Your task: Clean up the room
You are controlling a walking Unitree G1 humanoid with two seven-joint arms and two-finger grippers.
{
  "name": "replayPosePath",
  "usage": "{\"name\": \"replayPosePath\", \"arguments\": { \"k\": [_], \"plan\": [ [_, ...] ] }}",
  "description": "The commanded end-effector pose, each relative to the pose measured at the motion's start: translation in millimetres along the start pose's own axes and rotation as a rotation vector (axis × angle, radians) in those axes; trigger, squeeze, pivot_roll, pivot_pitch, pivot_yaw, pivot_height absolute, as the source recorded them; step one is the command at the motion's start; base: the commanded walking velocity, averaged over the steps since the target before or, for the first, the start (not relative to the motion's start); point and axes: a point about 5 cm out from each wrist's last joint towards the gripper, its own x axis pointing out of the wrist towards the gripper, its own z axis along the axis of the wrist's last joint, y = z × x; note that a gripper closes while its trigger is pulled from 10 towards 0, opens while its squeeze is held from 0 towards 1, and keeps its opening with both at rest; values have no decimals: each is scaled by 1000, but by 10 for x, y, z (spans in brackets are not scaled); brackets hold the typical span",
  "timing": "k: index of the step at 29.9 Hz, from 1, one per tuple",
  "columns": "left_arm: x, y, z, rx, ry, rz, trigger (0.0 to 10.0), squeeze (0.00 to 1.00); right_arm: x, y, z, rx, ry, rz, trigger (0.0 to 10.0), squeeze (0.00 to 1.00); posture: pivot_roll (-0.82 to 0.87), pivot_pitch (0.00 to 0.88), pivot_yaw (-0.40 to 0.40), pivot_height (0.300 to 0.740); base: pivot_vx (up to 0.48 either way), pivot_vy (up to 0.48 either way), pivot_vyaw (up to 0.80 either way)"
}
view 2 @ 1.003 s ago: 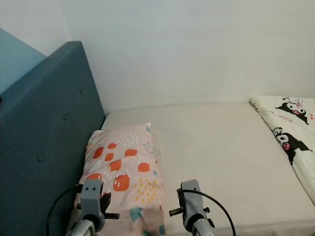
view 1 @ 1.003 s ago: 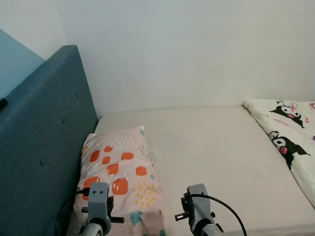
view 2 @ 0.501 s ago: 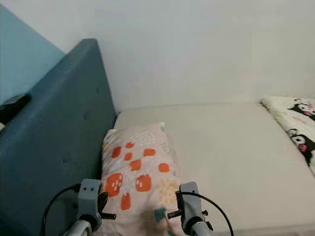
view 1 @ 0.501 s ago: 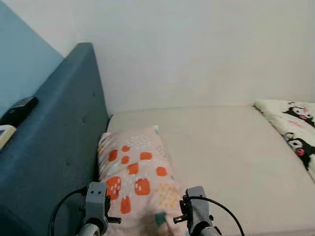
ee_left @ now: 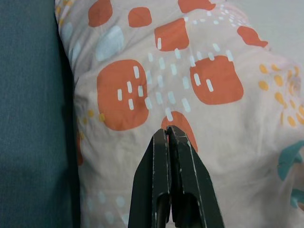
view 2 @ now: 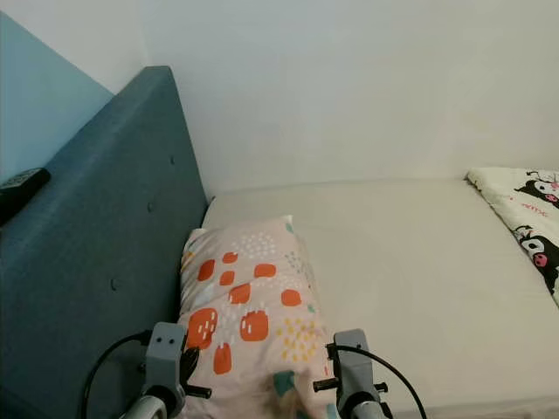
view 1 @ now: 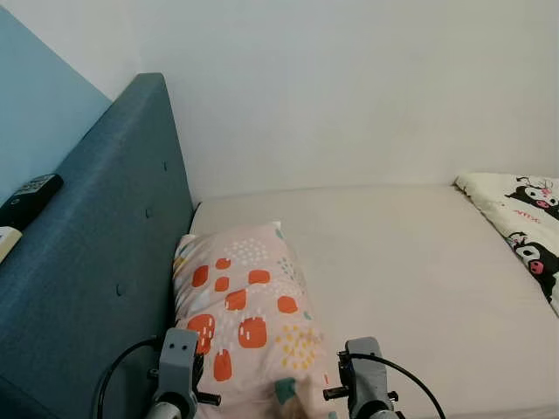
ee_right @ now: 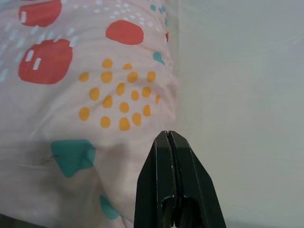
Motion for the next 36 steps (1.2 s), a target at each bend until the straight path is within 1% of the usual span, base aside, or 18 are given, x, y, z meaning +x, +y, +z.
{"name": "replayPosePath", "arguments": {
  "k": [1, 9, 13, 17, 19, 21, 22, 24, 27, 30, 36],
  "plan": [
    [-42, 8, -66, 15, 20, -4, 10000, 0, -20, -29, -13, 14, -8, -19, 10000, 0, 0, 43, -2, 740, 0, 0, 0],
    [-44, -7, -67, 6, 20, -6, 10000, 0, -8, -24, 1, 3, -10, -22, 10000, 0, 2, 44, -4, 740, 0, 0, 0],
    [-43, -40, -59, 10, 12, -37, 10000, 0, -10, -25, 4, 3, -13, -29, 10000, 0, 1, 42, -5, 740, 0, 0, 0],
    [-44, -43, -57, 14, 10, -30, 10000, 0, -17, -43, 17, 15, -31, -49, 10000, 0, -1, 43, -4, 740, 0, 0, 0],
    [-44, -41, -59, 10, 13, -28, 10000, 0, -24, -58, 64, 20, -73, -53, 10000, 0, -1, 43, -3, 740, 0, 0, 0],
    [-44, -41, -59, 10, 13, -28, 10000, 0, -24, -58, 64, 20, -73, -53, 10000, 0, -1, 43, -3, 740, 0, 0, 0],
    [-44, -41, -57, 6, 13, -29, 10000, 0, -26, -61, 99, 25, -100, -50, 10000, 0, -1, 43, -3, 740, 0, 0, 0],
    [-43, -41, -52, 2, 10, -29, 10000, 0, -24, -61, 121, 30, -116, -44, 10000, 0, 0, 41, -4, 740, 0, 0, 0],
    [-43, -41, -51, 1, 9, -30, 10000, 0, -23, -60, 126, 32, -119, -43, 10000, 0, 0, 41, -4, 740, 0, 0, 0],
    [-33, -43, -16, -18, -11, -23, 10000, 0, -18, -53, 141, 29, -124, -35, 10000, 0, 0, 41, -7, 740, 0, 0, 0],
    [-28, -75, 10, -16, -28, -37, 10000, 0, -18, -39, 136, 23, -123, -31, 10000, 0, -2, 42, -8, 740, 0, 0, 0]
  ]
}}
